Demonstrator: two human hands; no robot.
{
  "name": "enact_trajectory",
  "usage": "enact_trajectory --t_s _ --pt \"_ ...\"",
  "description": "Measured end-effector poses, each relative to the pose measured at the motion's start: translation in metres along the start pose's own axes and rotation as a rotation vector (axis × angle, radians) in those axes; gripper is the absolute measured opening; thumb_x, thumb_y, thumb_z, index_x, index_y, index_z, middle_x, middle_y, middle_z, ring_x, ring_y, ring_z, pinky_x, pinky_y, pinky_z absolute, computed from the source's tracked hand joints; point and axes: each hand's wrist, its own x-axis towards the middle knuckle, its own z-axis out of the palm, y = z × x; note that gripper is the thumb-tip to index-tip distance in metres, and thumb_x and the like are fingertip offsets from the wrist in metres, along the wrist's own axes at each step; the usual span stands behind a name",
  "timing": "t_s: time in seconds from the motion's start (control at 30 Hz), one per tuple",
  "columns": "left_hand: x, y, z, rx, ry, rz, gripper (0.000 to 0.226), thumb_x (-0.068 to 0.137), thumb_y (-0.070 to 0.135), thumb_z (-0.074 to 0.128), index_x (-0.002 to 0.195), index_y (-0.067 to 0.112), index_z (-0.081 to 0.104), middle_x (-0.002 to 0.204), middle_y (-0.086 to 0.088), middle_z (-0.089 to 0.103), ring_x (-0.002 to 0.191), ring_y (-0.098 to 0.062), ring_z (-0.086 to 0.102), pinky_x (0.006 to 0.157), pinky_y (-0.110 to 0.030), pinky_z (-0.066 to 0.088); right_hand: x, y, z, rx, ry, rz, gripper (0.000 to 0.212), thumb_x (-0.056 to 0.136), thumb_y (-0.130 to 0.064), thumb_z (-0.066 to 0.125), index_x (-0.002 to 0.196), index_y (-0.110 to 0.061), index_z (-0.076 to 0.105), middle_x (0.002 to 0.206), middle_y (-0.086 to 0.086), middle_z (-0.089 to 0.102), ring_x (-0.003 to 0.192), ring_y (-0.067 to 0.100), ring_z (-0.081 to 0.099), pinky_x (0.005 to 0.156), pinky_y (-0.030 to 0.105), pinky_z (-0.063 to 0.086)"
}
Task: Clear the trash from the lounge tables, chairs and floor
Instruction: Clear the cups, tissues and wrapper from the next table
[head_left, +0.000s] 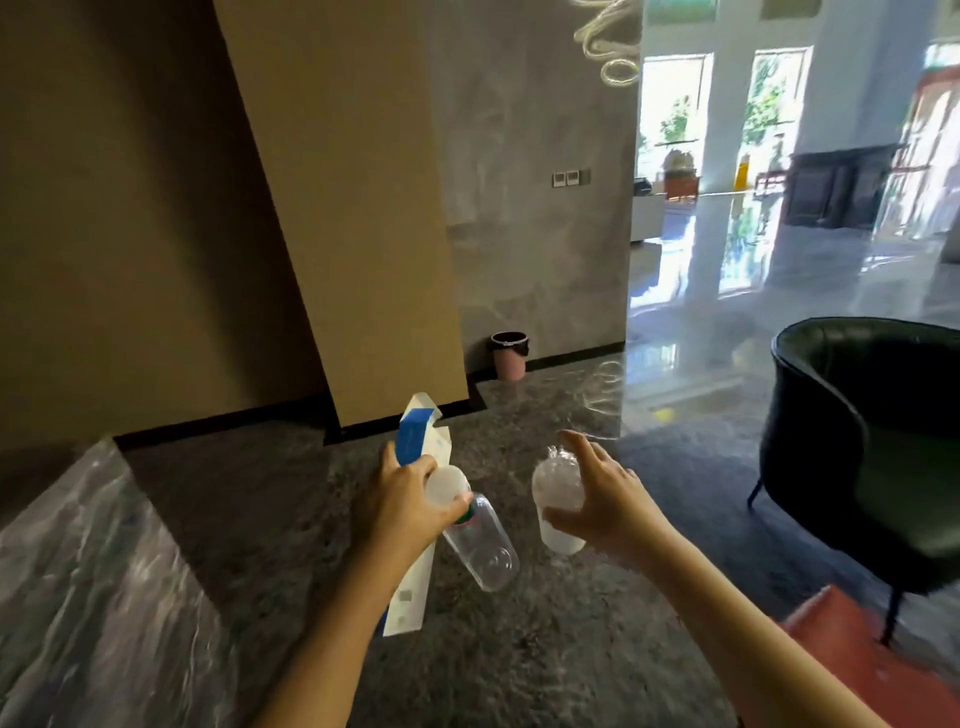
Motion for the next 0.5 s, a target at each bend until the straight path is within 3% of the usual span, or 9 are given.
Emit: enact_trajectory --t_s 0.33,0.5 --pt "0.302 -0.038 0.104 0.105 -0.059 0.129 0.048 0.069 0.067 0.061 0.093 0.026 0.058 0.125 -0.002 0.04 0.084 -0.021 0.054 0.062 -0.028 0.045 0.284 0.072 0.078 -0.041 0.061 0.106 0.089 0.069 -0.04 0.073 0.14 -0.029 0.021 0.137 0.001 0.046 0.12 0.025 0.049 0.101 0.042 0.034" --pt "0.451 -0.053 0.141 0.146 -0.085 0.166 0.049 0.071 0.067 0.059 0.099 0.026 0.057 0.125 -0.002 0.04 0.089 -0.021 0.055 0.064 -0.027 0.044 0.432 0.098 0.105 -0.043 0.058 0.132 0.086 0.07 -0.04 0.073 0.139 -0.029 0.022 0.136 0.003 0.047 0.119 0.026 0.05 0.1 0.044 0.038"
